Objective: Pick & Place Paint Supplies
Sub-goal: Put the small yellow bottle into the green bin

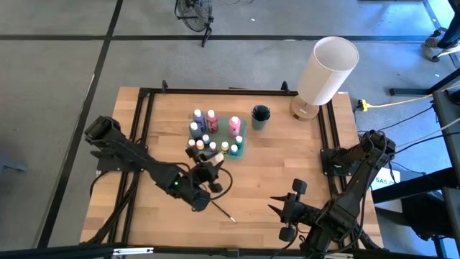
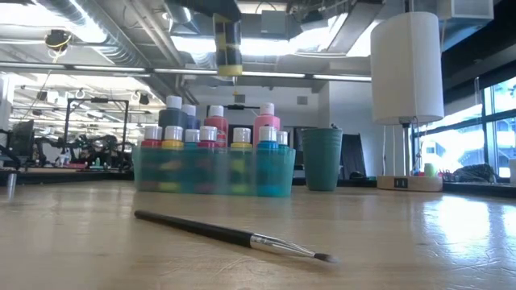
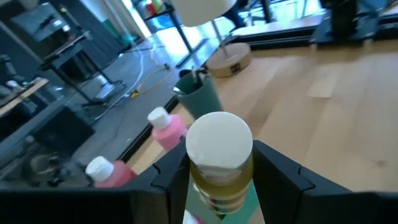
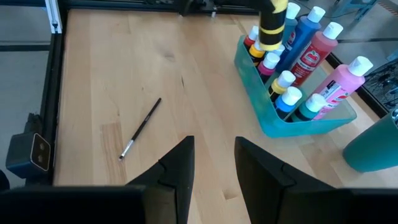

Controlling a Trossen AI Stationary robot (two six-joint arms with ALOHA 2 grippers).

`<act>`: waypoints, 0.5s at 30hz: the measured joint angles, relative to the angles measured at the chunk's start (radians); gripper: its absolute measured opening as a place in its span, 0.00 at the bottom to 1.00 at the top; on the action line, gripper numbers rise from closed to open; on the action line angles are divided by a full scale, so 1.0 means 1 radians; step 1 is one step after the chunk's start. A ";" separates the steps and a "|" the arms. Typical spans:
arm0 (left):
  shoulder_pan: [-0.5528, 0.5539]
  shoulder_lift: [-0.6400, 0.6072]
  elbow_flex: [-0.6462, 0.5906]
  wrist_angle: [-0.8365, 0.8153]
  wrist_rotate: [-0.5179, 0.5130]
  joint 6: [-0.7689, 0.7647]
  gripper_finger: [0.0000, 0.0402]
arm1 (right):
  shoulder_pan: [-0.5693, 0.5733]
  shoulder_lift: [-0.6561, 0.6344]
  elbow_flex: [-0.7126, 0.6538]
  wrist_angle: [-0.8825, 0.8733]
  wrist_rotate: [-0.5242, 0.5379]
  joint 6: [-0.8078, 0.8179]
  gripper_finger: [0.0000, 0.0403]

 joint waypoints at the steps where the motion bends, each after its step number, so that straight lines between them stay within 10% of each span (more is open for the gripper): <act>1: 0.006 0.004 0.000 -0.010 -0.009 -0.008 0.35 | 0.000 0.000 0.000 0.000 0.000 0.000 0.29; 15: 0.212 0.029 -0.028 -0.130 -0.070 -0.217 0.35 | 0.000 0.000 0.000 0.000 0.000 -0.015 0.29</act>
